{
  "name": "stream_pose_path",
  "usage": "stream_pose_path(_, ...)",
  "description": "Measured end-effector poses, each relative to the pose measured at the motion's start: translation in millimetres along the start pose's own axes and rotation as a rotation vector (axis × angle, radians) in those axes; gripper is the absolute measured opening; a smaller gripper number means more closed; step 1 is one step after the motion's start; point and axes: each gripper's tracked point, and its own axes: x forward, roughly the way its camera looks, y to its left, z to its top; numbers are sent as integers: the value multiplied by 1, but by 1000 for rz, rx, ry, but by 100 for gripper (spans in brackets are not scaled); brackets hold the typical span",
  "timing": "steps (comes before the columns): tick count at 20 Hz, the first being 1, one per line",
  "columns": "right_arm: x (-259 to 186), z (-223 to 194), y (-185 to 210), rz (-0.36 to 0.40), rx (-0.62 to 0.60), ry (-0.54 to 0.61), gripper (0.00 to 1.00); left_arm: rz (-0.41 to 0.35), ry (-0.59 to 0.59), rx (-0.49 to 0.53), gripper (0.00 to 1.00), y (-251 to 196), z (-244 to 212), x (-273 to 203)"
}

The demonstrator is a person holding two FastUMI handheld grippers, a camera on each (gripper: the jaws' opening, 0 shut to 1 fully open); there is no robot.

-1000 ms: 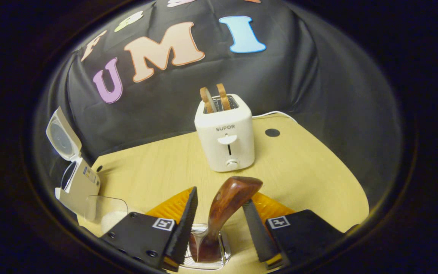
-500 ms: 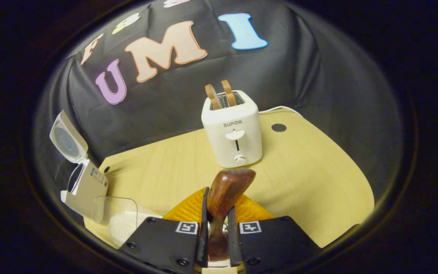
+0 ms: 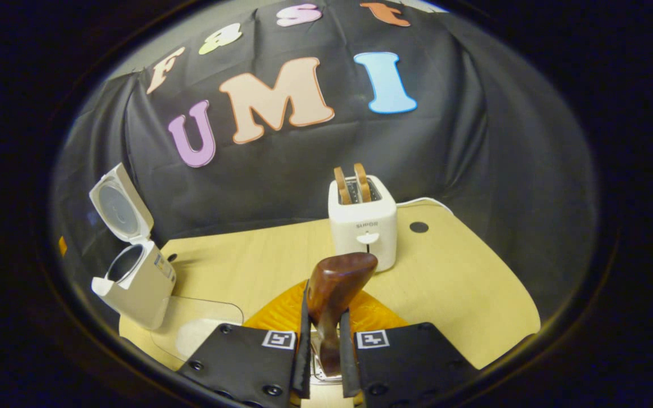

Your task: Close the left gripper, press the button to open the rice cooker; take a wooden spoon from the chopstick holder with the right hand, scoop a spoonful of rice and pour it into the rice cooker, then put the wooden spoon back into the chopstick holder.

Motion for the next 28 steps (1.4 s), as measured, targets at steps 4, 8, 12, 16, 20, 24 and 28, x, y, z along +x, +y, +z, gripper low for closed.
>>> stream_pose_path(4, -19, 26, 17, 21, 5, -49, 25, -25, -1, -17, 95, 0, -1, 4)
stream_pose_path(8, -33, 43, 48, 65, 34, -92, 26, -43, -6, -21, 95, 4, 1, 4)
stream_pose_path(12, -36, 45, 88, 118, 20, -101, 26, -44, -9, -24, 95, 16, 1, 0)
stream_pose_path(16, -34, 38, 128, 164, 4, -105, 26, -26, -6, -18, 97, 37, 1, -7)
stream_pose_path(20, -22, 18, 157, 193, -21, -76, 26, 5, -6, -10, 95, 58, 0, -12)
stream_pose_path(24, -6, -9, 173, 186, -87, -57, 25, 29, 2, 1, 95, 74, -4, -20)
stream_pose_path(28, 11, -33, 177, 154, -157, -40, 25, 45, 9, 8, 93, 86, -6, -26)
